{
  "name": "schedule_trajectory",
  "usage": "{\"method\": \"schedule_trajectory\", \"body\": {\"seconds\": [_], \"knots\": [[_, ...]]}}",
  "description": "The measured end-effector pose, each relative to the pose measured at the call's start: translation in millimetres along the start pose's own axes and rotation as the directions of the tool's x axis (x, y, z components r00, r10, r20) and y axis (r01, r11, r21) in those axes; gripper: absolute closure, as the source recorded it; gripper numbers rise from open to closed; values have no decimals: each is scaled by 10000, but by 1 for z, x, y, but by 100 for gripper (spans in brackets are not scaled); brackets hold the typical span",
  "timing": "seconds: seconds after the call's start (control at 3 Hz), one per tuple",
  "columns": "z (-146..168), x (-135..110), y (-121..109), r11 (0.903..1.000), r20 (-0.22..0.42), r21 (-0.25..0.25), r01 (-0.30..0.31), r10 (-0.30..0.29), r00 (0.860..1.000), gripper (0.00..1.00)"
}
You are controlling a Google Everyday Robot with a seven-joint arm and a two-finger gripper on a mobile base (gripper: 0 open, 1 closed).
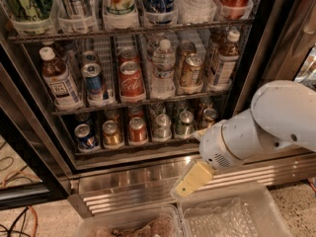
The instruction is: Pick orange can from bottom shelf of fridge
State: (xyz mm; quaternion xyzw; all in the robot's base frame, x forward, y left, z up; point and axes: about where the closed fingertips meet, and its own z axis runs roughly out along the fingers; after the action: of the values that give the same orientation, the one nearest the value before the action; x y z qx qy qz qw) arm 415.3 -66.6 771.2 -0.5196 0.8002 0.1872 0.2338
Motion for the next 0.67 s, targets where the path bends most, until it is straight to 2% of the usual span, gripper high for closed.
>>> {"method": "schedule_trajectory", "body": {"seconds": [0.33, 0.67], "knots": [[15, -11, -2, 9979, 989, 427, -486, 442, 9941, 0], [47, -32, -10, 9935, 2103, 467, -1042, 922, 9733, 0]]}}
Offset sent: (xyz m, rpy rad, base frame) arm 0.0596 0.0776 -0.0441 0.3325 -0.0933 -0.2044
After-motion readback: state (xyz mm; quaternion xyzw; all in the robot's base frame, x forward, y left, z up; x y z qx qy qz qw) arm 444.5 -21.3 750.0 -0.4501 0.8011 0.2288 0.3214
